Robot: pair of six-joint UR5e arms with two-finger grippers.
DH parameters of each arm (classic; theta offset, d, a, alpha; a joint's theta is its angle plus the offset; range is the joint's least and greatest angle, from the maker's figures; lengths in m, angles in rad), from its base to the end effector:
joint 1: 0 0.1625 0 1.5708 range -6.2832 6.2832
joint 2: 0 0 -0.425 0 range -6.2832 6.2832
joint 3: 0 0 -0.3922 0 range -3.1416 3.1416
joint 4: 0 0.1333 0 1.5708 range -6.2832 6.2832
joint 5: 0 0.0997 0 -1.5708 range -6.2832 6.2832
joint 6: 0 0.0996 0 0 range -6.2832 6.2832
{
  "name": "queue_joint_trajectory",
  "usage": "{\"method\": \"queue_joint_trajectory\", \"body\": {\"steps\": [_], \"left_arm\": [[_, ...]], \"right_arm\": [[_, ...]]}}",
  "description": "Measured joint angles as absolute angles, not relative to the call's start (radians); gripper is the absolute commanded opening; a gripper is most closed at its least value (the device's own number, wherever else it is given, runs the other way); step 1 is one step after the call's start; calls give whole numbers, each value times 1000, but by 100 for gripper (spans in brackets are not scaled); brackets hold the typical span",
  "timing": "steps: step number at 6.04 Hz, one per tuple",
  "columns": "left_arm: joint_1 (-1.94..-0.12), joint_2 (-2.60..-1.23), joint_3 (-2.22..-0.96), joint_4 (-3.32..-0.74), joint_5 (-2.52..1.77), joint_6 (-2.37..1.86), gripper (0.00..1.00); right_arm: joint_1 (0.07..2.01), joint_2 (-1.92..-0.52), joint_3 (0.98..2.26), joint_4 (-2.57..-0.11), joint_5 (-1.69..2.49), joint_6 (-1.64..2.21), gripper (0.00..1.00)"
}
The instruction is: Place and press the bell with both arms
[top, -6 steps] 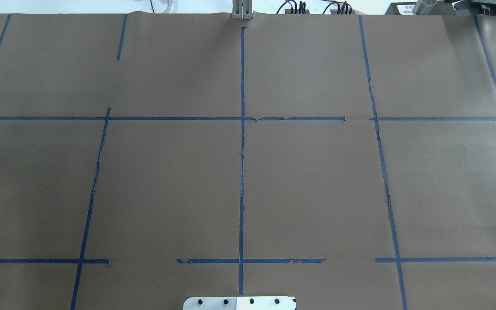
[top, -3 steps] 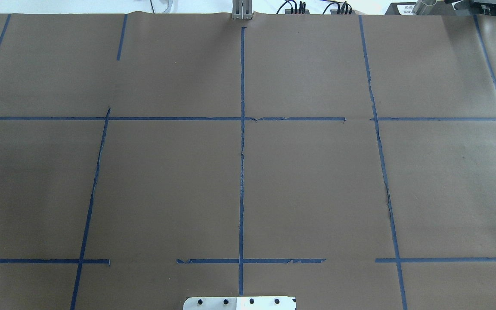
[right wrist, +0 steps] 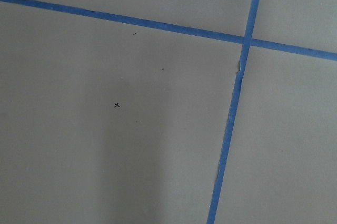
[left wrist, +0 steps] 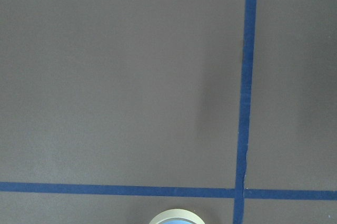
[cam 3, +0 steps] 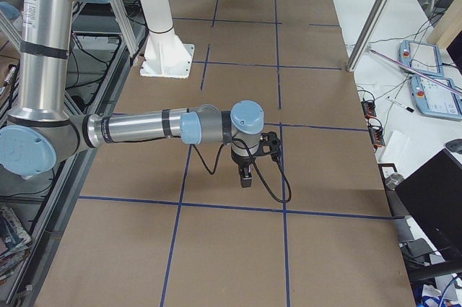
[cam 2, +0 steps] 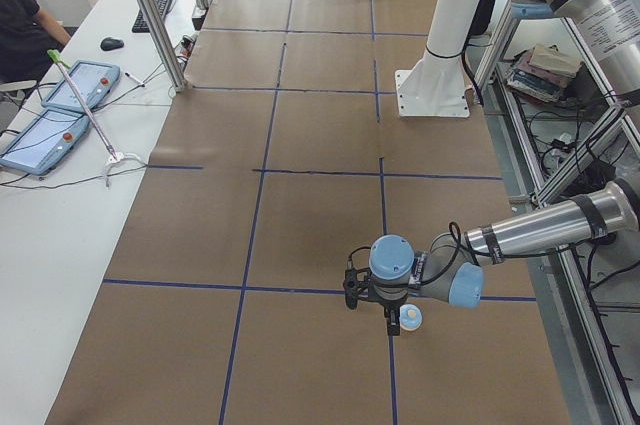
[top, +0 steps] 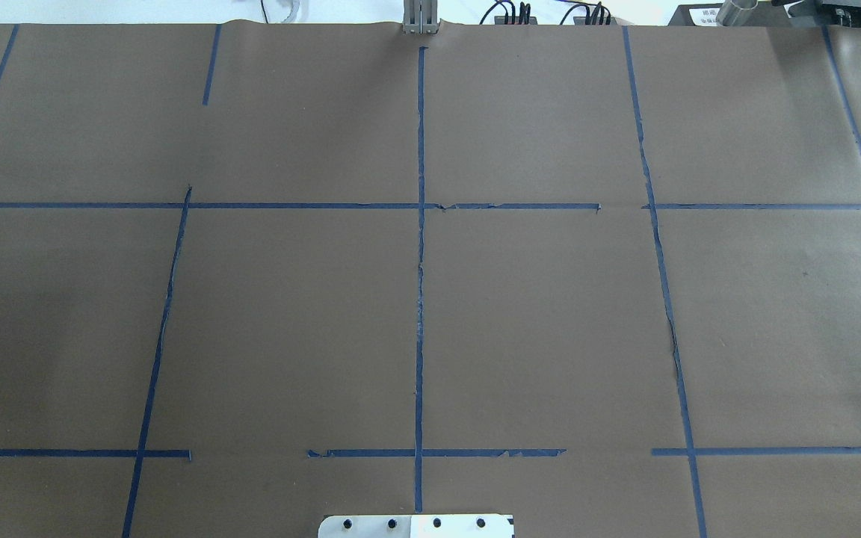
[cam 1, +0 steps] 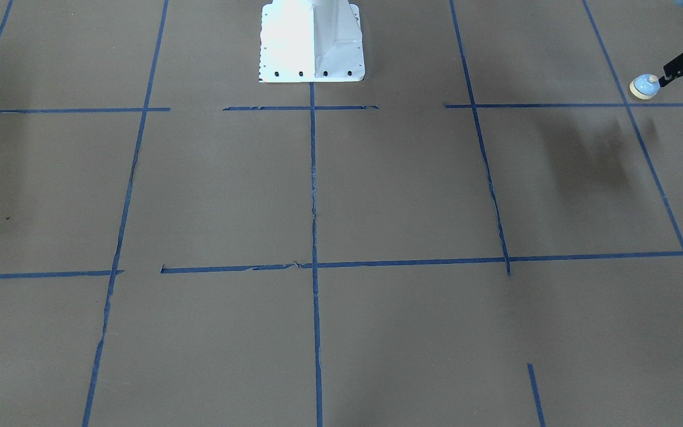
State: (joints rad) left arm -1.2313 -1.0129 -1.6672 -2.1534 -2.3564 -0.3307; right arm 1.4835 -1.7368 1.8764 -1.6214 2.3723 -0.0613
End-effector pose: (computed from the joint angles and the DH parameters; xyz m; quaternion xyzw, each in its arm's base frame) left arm 0.0185 -0.2412 0.7556 -0.0729 0.3792 0.0272 0.9220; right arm 0.0246 -0.4274 0.5872 0.0359 -0.3902 -0.0856 0.9160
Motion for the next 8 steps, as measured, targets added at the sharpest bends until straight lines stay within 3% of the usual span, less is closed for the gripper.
{"method": "queue_joint_trajectory", "body": {"steps": [8], "left_arm": [[-1014, -1049, -1559, -2183, -2359, -345, 100]], "right_arm": [[1480, -1738, 1882, -1621, 2373, -66, 100]]}}
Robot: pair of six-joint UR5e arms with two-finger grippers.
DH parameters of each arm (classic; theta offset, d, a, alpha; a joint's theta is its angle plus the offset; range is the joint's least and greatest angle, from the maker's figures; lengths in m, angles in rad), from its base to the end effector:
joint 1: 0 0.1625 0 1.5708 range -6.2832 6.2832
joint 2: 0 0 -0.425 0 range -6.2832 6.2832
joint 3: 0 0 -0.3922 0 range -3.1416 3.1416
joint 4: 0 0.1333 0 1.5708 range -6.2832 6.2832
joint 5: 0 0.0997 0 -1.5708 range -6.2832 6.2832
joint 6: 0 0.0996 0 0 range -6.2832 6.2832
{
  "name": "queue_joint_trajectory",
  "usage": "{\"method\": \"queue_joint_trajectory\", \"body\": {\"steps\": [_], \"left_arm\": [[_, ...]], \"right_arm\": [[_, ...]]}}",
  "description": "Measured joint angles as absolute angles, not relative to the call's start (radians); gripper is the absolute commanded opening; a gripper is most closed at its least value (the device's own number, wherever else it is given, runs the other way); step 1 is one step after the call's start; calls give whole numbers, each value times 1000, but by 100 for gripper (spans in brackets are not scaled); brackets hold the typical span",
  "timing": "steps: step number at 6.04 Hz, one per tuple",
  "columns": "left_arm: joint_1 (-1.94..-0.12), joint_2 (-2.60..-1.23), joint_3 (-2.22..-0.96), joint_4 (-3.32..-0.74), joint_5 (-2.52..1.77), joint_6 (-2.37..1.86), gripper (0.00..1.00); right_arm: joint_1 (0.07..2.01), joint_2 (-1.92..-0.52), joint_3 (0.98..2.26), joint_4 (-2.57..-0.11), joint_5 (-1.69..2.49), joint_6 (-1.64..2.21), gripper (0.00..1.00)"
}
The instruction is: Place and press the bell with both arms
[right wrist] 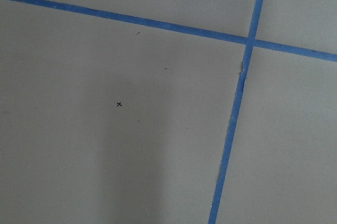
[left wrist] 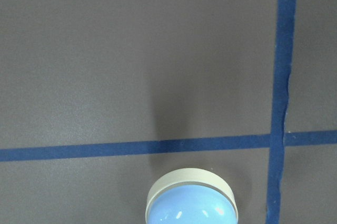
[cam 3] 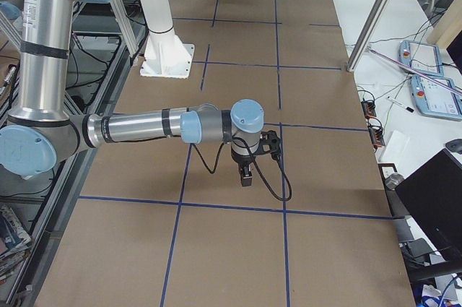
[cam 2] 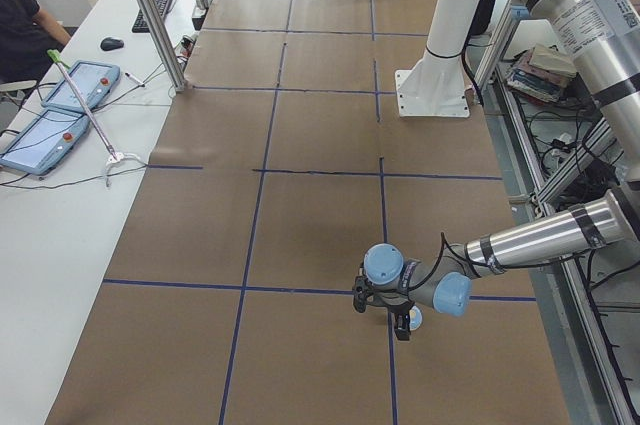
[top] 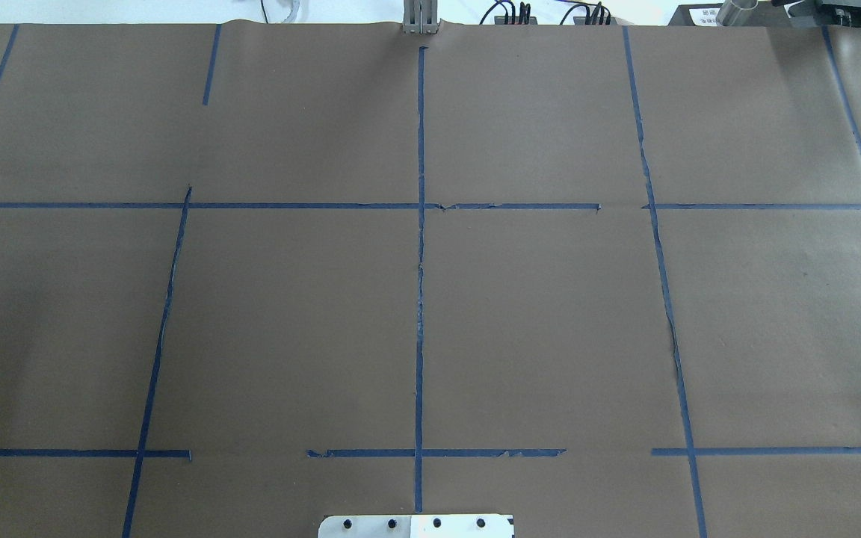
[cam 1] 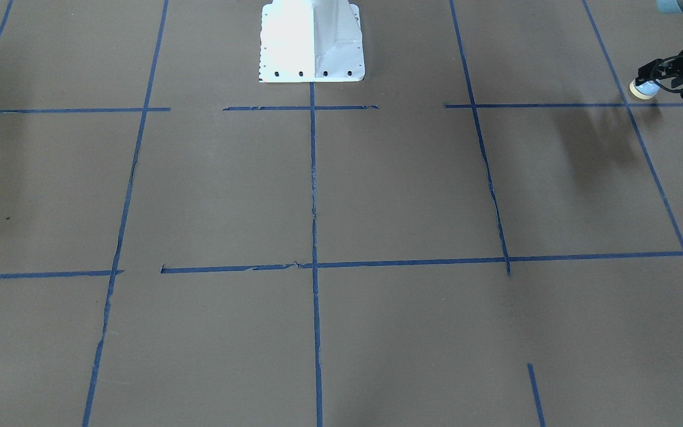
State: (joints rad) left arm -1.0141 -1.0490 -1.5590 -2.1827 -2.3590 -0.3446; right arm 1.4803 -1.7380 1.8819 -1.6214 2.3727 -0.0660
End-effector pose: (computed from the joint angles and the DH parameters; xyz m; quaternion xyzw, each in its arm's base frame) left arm 0.0687 -0.2290 0.7926 -0.1346 0.3611 0.1126 0.9159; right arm 0.0232 -0.4270 0.5850 0.0382 -0.3904 -0.0900 0.9155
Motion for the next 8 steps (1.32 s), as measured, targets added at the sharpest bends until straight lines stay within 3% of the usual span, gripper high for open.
{"method": "queue_joint_trajectory", "body": {"steps": [3, 4, 5, 8], "left_arm": [[-976, -1061, -1540, -2184, -2361, -345, 100], [-965, -1066, -1534, -2184, -2361, -344, 93], [-959, -1068, -1529, -2184, -2361, -341, 80], [-953, -1069, -1519, -2183, -2362, -339, 78]], "right_arm": [[1480, -1738, 1888, -1621, 2373, -66, 100], [1480, -1738, 1888, -1621, 2373, -66, 100], [1480, -1738, 1888, -1621, 2373, -66, 100], [1480, -1738, 1899, -1621, 2373, -66, 100]]}}
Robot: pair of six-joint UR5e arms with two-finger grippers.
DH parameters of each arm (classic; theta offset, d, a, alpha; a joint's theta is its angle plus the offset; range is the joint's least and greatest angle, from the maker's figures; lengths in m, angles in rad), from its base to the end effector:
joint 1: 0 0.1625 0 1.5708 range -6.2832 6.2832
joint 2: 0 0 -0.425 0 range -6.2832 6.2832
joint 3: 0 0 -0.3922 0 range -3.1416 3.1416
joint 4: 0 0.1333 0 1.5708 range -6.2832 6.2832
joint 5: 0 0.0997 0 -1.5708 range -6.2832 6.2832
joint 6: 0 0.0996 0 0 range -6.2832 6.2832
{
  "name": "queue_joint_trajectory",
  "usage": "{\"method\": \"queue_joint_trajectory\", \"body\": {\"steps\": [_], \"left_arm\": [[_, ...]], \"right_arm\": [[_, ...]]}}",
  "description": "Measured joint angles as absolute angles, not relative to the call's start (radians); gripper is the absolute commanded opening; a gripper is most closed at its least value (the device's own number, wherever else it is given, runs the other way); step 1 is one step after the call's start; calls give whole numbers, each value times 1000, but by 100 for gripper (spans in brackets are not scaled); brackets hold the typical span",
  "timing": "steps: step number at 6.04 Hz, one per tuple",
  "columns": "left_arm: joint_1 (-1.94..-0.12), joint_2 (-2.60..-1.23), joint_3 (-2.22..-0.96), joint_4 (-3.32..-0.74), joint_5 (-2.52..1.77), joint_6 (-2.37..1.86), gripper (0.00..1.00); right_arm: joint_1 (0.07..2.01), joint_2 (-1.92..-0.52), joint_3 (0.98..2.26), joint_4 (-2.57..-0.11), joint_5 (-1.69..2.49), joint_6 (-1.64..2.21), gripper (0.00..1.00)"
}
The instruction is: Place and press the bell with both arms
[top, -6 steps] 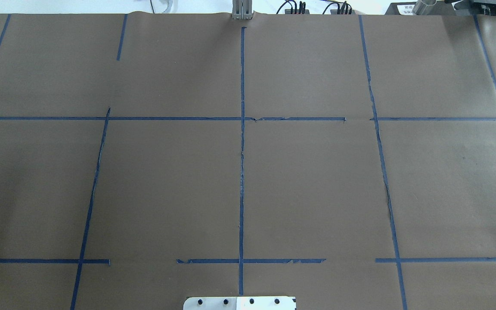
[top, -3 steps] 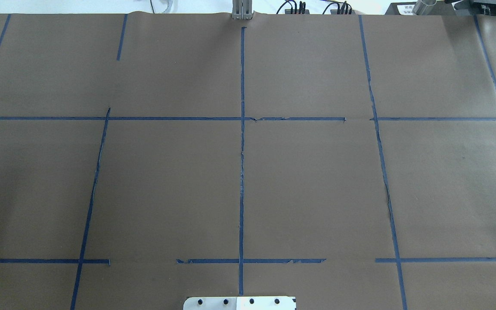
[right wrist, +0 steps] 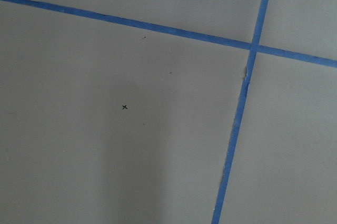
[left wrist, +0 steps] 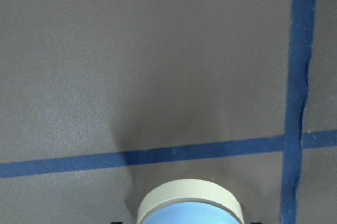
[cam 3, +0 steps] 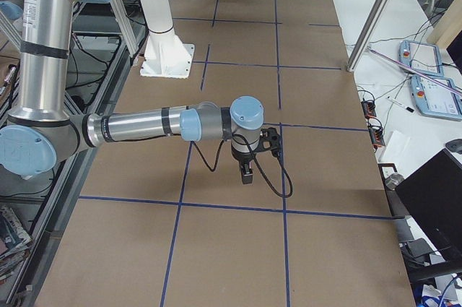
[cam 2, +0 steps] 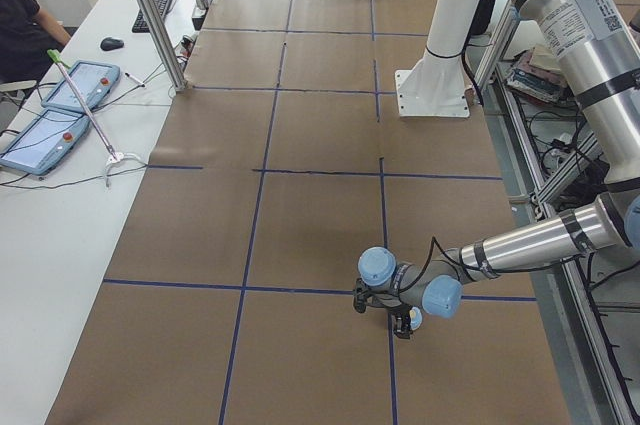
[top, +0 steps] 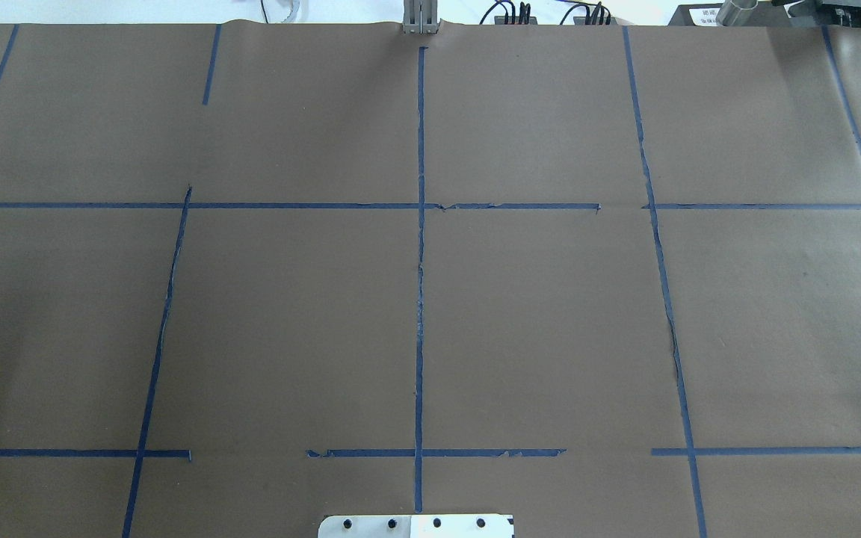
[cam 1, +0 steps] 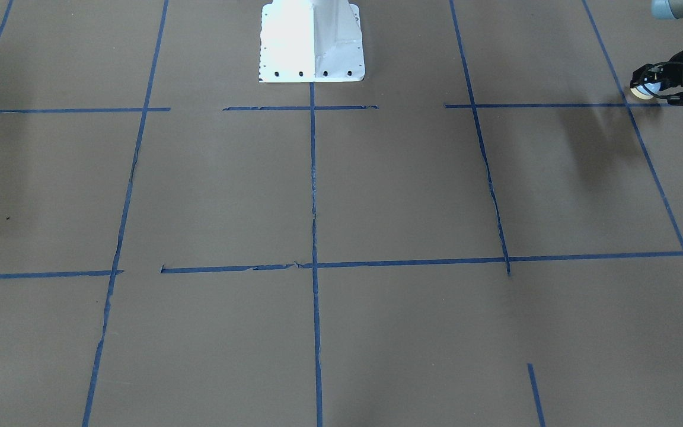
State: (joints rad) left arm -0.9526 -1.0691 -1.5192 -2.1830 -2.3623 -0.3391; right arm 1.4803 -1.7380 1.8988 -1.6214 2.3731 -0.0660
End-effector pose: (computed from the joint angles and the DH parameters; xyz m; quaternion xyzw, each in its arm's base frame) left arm 0.0841 -0.2260 0.8052 -0.1534 0.3545 0.1395 0.9118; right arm 0.0232 -0.4270 0.5766 0.0459 -0.3905 -0.0933 0.9147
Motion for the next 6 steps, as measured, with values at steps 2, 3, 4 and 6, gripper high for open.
{"method": "queue_joint_trajectory", "body": {"steps": [2, 3, 4, 6], "left_arm": [[-946, -1069, -1517, -2184, -2362, -340, 12], [-944, -1071, -1517, -2189, -2362, -341, 1], [-944, -1076, -1521, -2207, -2365, -346, 0], [-945, -1110, -1600, -2209, -2390, -395, 0]], "right_arm": [[1480, -1738, 1903, -1621, 2373, -63, 100], [1480, -1738, 1904, -1621, 2373, -61, 100], [1480, -1738, 1904, -1621, 2373, -60, 100], [1480, -1738, 1904, -1621, 2373, -59, 100]]}}
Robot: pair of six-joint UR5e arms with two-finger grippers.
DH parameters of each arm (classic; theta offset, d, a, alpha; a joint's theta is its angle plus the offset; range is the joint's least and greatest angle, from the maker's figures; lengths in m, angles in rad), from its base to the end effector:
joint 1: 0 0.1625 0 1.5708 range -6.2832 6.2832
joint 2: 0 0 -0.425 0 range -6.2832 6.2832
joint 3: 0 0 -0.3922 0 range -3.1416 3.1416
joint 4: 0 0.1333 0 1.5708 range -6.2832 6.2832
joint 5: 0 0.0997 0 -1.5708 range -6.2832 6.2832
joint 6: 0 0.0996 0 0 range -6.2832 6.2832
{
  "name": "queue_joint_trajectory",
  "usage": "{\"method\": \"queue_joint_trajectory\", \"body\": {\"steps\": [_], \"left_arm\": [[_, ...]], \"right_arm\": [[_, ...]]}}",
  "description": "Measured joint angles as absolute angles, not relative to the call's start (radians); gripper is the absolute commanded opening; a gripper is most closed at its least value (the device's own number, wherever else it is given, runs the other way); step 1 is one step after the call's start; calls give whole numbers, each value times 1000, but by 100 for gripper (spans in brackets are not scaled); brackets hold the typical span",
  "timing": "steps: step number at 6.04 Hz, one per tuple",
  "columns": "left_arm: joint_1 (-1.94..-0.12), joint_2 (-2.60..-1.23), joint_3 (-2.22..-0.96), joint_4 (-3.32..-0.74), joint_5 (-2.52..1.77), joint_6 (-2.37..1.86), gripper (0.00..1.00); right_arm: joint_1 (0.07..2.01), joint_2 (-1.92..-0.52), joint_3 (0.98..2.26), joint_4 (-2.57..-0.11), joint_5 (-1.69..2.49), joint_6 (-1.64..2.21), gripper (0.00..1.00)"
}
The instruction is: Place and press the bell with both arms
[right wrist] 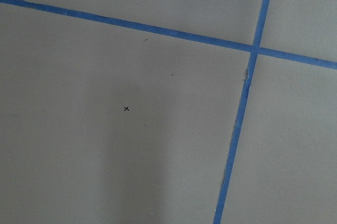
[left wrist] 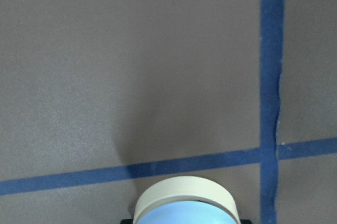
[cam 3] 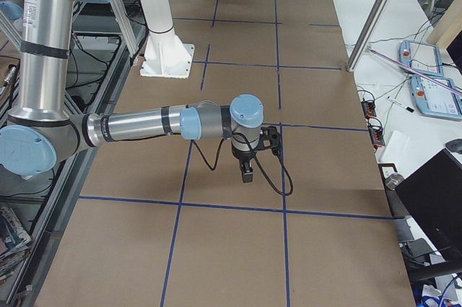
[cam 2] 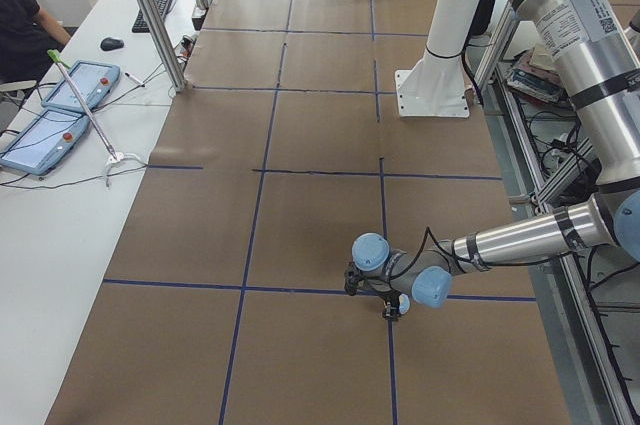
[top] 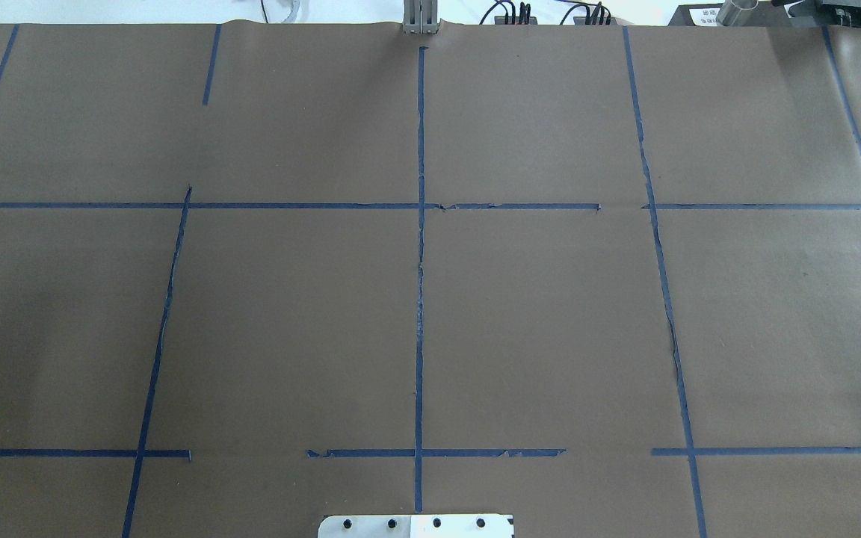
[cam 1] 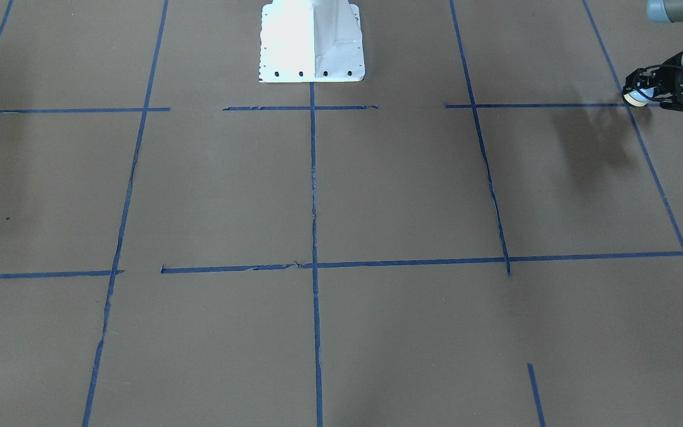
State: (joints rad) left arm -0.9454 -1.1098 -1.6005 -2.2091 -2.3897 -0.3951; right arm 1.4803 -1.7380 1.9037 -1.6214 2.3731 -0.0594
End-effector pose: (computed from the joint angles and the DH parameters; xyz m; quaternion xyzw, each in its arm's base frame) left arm 0.1141 -0.2615 0.7532 -0.1107 0.3918 0.1457 0.9017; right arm 0.0232 -0.4269 0.5742 0.0469 -0.3906 -0.0912 0.9148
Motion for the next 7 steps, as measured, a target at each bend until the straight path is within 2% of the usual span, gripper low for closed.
{"method": "queue_joint_trajectory", "body": {"steps": [2, 3, 5, 7], "left_arm": [[-947, -1190, -1725, -2068, -2427, -434, 0], [-948, -1284, -1792, -1911, -2428, -438, 0], [-948, -1535, -1853, -1603, -2422, -442, 0], [-923, -1833, -1839, -1323, -2421, -446, 0]], "right_arm": [[1478, -1738, 1903, -1621, 2373, -57, 100], [1474, -1737, 1902, -1621, 2373, -56, 100], [1465, -1735, 1898, -1621, 2371, -55, 100], [1451, -1734, 1895, -1621, 2368, -53, 100]]}}
